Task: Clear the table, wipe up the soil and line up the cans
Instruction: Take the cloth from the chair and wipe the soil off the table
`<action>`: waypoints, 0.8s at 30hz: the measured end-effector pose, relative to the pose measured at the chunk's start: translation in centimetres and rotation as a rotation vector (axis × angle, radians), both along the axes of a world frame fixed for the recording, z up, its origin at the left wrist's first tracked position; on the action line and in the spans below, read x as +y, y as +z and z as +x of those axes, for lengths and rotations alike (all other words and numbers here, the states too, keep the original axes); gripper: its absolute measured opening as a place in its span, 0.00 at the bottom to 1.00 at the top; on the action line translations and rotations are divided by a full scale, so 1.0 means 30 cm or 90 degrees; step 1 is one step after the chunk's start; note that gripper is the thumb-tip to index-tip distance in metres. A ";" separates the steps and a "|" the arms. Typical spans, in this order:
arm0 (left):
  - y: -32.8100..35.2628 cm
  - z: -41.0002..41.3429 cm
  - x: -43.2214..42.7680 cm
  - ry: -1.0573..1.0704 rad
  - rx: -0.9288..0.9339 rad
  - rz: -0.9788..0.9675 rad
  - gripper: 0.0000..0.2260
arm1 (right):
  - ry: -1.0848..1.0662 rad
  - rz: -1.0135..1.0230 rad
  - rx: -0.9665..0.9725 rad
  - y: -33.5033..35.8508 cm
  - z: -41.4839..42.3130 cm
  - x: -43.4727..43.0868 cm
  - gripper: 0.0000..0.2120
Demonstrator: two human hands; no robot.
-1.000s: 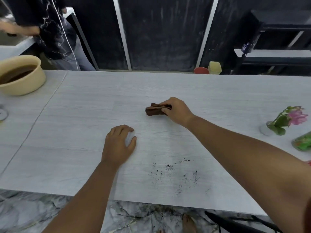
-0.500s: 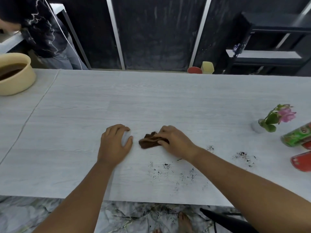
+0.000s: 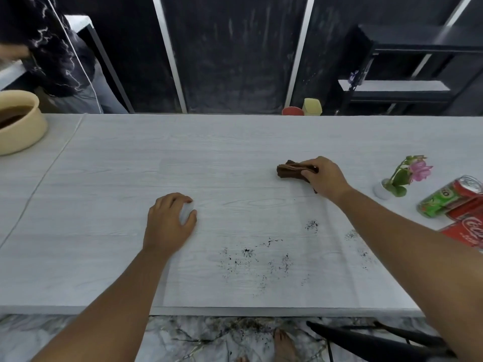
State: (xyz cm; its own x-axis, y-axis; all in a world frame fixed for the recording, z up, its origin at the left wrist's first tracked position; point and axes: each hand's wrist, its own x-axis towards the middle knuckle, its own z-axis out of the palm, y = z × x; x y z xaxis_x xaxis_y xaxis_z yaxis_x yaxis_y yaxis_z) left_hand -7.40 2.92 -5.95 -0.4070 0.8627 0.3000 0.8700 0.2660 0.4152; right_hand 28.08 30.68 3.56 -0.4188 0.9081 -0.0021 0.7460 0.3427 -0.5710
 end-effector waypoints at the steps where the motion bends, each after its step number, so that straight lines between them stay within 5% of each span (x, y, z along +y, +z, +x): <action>1: 0.003 0.001 0.000 0.001 -0.003 -0.001 0.14 | 0.004 -0.003 -0.027 -0.018 0.007 0.023 0.13; 15: 0.022 0.012 -0.007 0.002 0.010 -0.002 0.15 | 0.198 0.033 -0.003 -0.108 0.174 -0.468 0.14; 20: 0.034 0.026 -0.017 -0.003 0.019 -0.001 0.16 | 0.020 0.022 0.138 -0.047 0.241 -0.444 0.13; 24: 0.040 0.053 -0.045 -0.006 -0.012 -0.020 0.17 | -0.134 0.040 0.110 -0.034 0.345 -0.363 0.13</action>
